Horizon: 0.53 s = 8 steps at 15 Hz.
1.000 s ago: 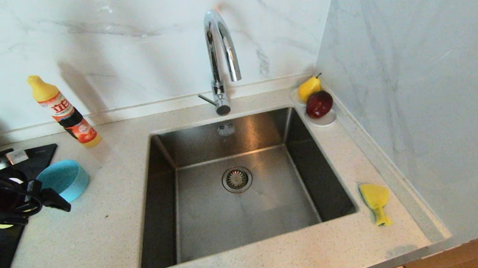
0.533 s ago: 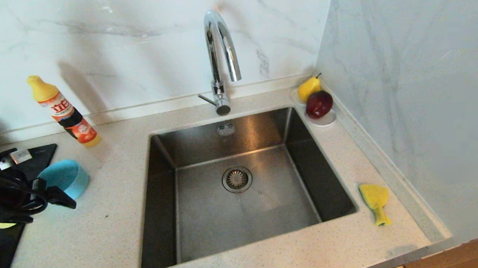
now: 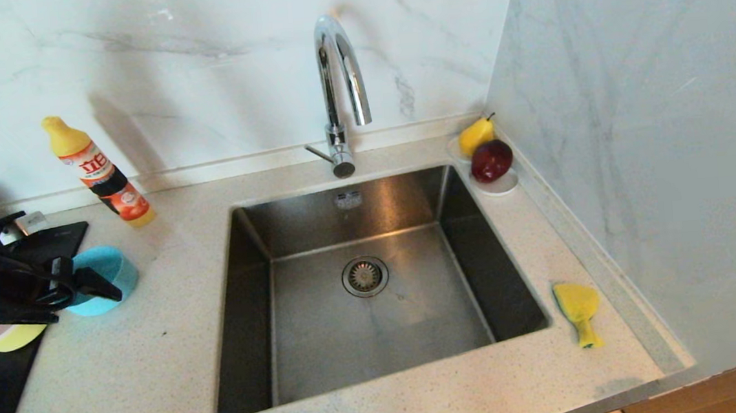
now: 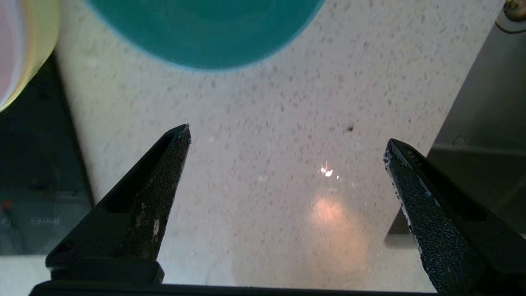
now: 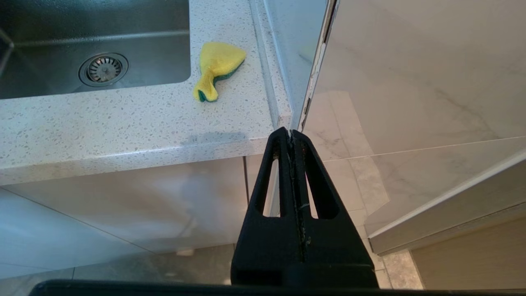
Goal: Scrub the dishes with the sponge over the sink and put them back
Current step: Place the bowl on the bowl
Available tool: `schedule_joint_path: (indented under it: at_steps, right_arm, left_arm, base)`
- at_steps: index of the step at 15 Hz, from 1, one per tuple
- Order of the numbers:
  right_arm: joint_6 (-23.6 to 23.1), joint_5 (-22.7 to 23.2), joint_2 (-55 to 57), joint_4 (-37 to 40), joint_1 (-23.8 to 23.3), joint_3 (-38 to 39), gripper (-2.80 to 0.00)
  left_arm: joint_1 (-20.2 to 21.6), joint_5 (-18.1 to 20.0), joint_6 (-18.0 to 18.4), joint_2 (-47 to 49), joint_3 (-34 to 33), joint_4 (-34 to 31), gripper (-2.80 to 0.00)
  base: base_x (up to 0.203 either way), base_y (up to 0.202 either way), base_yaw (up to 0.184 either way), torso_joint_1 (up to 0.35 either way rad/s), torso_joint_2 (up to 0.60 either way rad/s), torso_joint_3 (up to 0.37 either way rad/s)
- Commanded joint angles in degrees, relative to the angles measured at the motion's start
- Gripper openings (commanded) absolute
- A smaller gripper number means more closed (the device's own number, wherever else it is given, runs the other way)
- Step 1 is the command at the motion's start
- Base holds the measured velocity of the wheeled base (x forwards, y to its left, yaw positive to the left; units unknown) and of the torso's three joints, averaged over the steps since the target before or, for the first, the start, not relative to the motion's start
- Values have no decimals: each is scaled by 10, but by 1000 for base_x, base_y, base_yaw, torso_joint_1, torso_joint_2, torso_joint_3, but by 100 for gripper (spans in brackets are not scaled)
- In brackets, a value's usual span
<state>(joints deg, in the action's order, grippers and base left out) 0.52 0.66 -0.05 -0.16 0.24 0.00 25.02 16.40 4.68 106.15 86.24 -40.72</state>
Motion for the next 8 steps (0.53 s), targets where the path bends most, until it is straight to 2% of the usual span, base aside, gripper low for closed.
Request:
schedule_joint_path:
  at_steps: [1,3,8]
  right_arm:
    - [0,0,0,0,0,0,-280]
    - [0,0,0,0,0,0,-280]
    - [0,0,0,0,0,0,-280]
  left_arm:
    - [-3,2,-2,28,4,19,0]
    - [-6,1,-17,43,5,53,0]
    - [-36,0,-38,58,23,59,0]
  base:
    - [0,0,0,0,0,0]
    - [0,0,0,0,0,0]
    - [0,0,0,0,0,0]
